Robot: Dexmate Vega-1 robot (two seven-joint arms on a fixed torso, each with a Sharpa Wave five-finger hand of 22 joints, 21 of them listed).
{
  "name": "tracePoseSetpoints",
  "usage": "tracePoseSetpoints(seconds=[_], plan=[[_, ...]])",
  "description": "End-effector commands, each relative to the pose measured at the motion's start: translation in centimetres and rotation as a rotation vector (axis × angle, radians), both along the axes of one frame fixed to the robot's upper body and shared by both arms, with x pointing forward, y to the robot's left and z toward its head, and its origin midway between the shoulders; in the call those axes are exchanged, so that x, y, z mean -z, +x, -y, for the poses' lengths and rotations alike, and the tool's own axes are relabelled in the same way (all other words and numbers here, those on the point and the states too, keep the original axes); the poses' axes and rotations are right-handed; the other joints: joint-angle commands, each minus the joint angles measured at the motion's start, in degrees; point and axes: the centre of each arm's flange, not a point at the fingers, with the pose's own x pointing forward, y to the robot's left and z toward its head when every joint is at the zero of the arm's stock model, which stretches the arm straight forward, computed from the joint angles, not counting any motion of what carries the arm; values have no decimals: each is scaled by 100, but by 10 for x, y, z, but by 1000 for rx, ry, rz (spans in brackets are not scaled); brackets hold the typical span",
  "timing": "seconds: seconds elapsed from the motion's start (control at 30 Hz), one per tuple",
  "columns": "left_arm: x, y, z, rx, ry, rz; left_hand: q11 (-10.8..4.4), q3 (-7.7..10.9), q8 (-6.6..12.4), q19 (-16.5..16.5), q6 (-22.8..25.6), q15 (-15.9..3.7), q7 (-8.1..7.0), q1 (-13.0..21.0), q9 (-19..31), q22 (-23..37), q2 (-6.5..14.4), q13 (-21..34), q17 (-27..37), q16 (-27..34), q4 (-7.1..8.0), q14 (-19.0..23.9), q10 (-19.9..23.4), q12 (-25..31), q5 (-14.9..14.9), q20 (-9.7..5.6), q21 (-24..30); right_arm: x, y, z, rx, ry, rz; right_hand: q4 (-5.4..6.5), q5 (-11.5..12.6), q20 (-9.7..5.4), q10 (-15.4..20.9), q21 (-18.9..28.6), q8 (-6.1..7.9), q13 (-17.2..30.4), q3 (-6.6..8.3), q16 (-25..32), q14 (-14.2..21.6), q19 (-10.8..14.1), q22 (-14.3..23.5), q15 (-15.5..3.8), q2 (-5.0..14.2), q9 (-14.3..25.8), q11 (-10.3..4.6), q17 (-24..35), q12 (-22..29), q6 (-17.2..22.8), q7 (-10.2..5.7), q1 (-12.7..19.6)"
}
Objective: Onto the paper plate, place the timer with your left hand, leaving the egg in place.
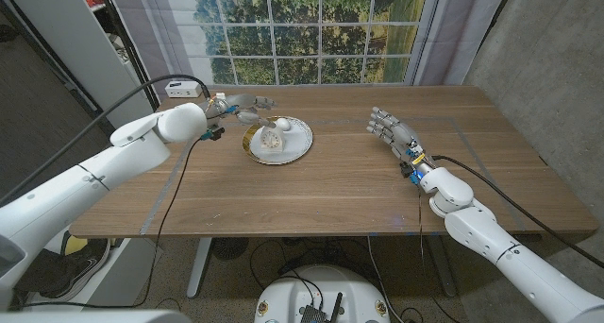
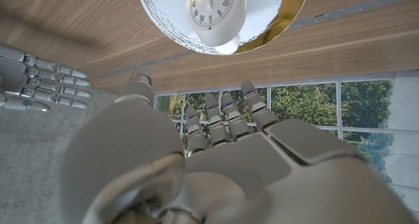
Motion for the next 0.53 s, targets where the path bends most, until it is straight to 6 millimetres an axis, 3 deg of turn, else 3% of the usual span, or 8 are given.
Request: tracePoseSetpoints(seconds=[0.03,0.53], plan=[[22,-23,-18,155,-318,65,-61,-7,70,141,23,-45,37,-58,10,21,64,-38,7,53,28,90,127,73,-22,5,-6,-15,2,-2,-8,-23,20,-9,15,2,-9,-17,37,27,-34,7,-8,16,13,-468,-7,3,-5,16,3,59,-14,-58],[51,-20,-28,318,-628,38,-110,5,128,307,169,-170,97,-125,14,27,153,-97,7,108,55,288,308,143,-43,-61,19,-33,16,0,-12,-48,18,-5,13,5,-4,-45,36,25,-43,8,0,24,14,-474,-4,2,7,11,5,66,-16,-73]])
